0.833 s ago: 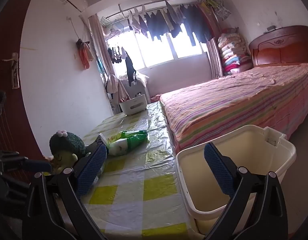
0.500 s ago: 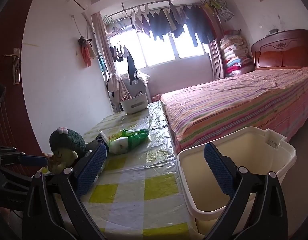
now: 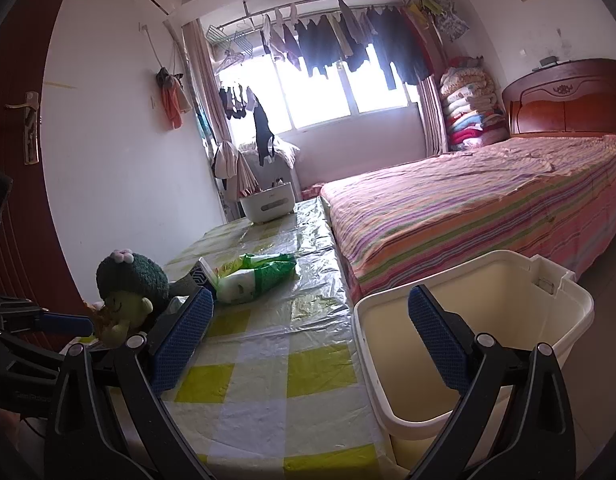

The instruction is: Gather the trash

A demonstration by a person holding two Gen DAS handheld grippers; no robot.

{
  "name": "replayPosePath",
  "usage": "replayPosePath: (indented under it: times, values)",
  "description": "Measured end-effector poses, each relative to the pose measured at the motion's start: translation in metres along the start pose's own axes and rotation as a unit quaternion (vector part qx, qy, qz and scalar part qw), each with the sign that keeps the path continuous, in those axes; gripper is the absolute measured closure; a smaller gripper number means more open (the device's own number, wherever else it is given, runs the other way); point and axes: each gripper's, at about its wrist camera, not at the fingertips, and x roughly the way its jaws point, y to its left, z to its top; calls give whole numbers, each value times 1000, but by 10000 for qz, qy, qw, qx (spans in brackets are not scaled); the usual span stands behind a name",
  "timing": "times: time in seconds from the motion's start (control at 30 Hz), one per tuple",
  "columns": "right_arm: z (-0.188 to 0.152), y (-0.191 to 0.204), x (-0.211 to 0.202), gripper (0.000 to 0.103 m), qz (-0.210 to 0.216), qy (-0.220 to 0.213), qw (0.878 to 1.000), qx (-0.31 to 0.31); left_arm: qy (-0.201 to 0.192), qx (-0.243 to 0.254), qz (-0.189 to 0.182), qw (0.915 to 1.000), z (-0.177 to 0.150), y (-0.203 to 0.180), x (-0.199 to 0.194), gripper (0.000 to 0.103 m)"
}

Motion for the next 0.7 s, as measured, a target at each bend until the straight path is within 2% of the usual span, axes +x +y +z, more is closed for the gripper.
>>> replayPosePath:
  times: [0.7]
  values:
    - [0,-1,4,6,-4,80,10000,40,142,47,-29,9999,-7,-5,8,30]
